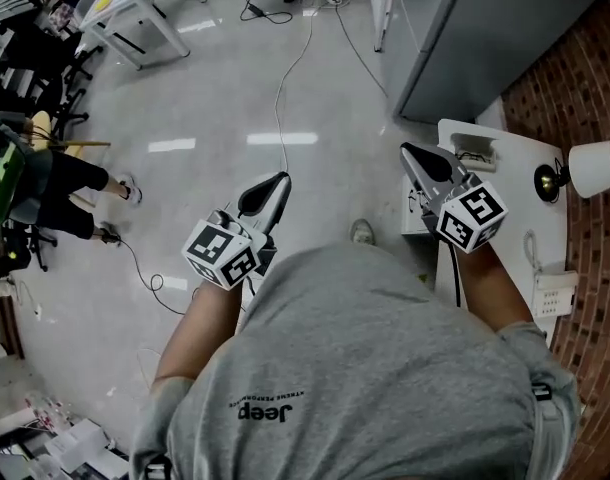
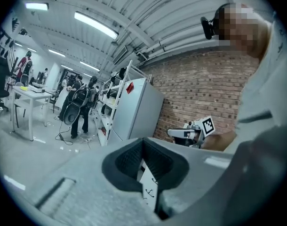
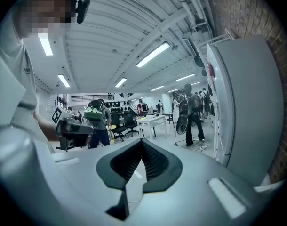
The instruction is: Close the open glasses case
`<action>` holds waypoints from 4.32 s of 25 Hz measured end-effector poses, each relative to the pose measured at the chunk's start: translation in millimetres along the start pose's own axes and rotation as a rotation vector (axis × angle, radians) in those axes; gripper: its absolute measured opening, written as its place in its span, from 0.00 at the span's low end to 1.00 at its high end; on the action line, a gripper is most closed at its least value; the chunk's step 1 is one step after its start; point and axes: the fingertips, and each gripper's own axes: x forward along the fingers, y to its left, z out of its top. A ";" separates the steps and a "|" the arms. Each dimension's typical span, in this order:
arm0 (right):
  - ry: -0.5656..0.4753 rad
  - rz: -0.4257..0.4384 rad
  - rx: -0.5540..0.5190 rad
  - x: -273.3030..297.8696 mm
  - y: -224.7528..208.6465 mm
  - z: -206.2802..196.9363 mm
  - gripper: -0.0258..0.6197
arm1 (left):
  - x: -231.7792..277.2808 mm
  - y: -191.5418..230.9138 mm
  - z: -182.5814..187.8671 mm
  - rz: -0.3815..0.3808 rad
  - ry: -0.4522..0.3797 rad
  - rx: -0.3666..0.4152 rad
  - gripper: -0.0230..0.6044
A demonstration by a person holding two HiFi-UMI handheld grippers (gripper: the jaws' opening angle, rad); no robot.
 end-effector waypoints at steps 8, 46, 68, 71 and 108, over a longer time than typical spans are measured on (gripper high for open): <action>0.006 0.053 0.016 12.0 -97.8 8.4 0.05 | 106.2 3.6 31.1 0.024 0.018 0.023 0.03; 0.000 -0.024 -0.034 143.5 -114.7 59.2 0.30 | 154.6 136.0 85.8 -0.153 0.013 0.026 0.03; 0.208 -0.278 -0.160 -21.9 -239.0 -5.2 0.45 | 284.6 21.1 50.6 -0.417 0.115 0.051 0.03; 0.277 -0.281 -0.191 -46.9 -260.2 -30.5 0.47 | 309.4 0.1 40.2 -0.449 0.135 0.046 0.03; 0.985 0.249 -0.594 -100.8 -350.1 -290.4 0.73 | 417.0 -67.9 -48.9 -0.439 0.276 0.041 0.03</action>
